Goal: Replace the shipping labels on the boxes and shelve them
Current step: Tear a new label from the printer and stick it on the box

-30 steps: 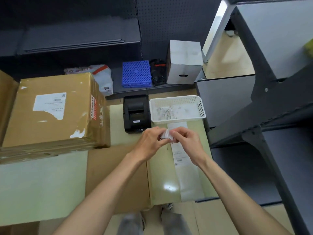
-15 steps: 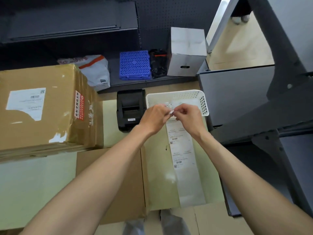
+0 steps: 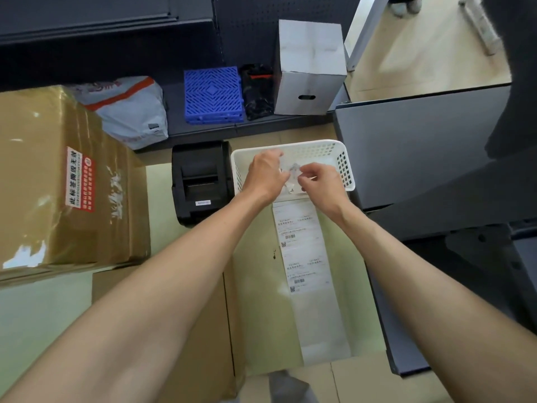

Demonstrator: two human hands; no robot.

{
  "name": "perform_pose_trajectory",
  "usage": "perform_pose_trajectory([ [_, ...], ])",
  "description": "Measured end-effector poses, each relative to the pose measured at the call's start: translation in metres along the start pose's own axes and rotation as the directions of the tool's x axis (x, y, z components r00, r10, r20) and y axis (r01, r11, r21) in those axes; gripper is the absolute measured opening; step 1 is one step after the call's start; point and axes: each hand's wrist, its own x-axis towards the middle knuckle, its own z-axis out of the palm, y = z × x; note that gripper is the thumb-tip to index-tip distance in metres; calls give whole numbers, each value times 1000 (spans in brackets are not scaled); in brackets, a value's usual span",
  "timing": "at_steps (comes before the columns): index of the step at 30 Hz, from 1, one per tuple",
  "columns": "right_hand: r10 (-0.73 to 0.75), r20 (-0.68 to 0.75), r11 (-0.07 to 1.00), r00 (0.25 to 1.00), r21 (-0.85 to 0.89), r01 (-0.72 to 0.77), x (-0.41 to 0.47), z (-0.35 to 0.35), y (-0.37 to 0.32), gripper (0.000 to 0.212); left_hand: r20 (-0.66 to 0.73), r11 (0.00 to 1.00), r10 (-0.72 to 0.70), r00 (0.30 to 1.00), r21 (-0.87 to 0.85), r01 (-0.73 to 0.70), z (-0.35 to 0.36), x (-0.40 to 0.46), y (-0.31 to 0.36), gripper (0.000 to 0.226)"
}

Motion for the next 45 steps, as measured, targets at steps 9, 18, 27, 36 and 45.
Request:
perform_pose_trajectory([
  [9,-104,-45,993,994,-66,101,-29,-18,14,21,-119,982,162,980,113,-149,-4,-43,-17,25],
  [18,187,-41,969,982,-153,-191,-115,-11,81,13,165,992,23,986,120,-44,61,-161,-42,28],
  [27,367,35,918,930,-174,-356,-179,10,142,12,296,980,49,954,169,-103,109,-210,-52,32],
  [36,410,72,880,909,232,-415,-187,17,147,17,277,978,72,958,168,-123,115,-211,-46,30],
  [45,280,210,823,937,451,-347,-196,1,126,6,165,957,238,957,129,-260,103,-207,-26,21],
])
